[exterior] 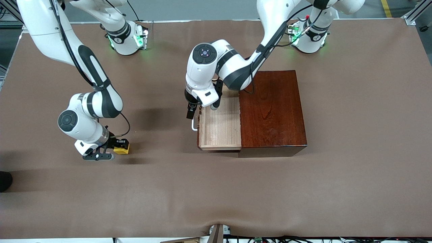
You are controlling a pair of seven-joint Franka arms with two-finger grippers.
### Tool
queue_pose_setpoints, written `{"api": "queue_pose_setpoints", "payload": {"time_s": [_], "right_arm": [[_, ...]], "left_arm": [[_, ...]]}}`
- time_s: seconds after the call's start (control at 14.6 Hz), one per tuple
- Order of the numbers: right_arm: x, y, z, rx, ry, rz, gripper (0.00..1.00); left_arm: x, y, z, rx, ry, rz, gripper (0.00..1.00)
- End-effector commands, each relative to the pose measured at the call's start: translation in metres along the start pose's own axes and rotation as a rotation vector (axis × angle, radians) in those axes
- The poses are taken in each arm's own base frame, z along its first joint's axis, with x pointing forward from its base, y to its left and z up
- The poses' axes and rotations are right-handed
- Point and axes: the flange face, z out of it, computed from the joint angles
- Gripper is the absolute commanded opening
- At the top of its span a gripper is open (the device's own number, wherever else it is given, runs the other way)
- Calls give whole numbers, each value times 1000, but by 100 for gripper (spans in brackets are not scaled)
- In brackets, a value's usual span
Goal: Open drawer, take yellow block, close drawer
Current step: 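Push the drawer shut with the left gripper while the right gripper holds the cube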
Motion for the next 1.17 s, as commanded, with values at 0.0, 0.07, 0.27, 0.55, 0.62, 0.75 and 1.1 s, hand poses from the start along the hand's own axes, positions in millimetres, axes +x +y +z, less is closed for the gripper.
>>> {"api": "queue_pose_setpoints", "payload": {"time_s": [0.0,0.07,0.27,0.55,0.62,0.75,1.1], "right_arm": [[6,-1,0,15,-15,-2,5],[4,-3,1,14,-32,7,5],[0,-7,3,11,-69,52,5],[18,-20,-4,11,-69,96,2],[19,-21,-2,10,-84,104,2],[18,-26,0,6,-91,109,2],[18,-17,10,-17,-92,91,18]], "left_arm": [[-1,1,22,-6,19,-61,100],[-1,1,21,-4,24,-59,100],[17,5,23,12,120,-45,100],[57,22,13,23,308,-49,100],[64,27,5,20,332,-56,100],[87,38,3,31,397,-88,100],[130,49,0,74,565,-127,100]]}}
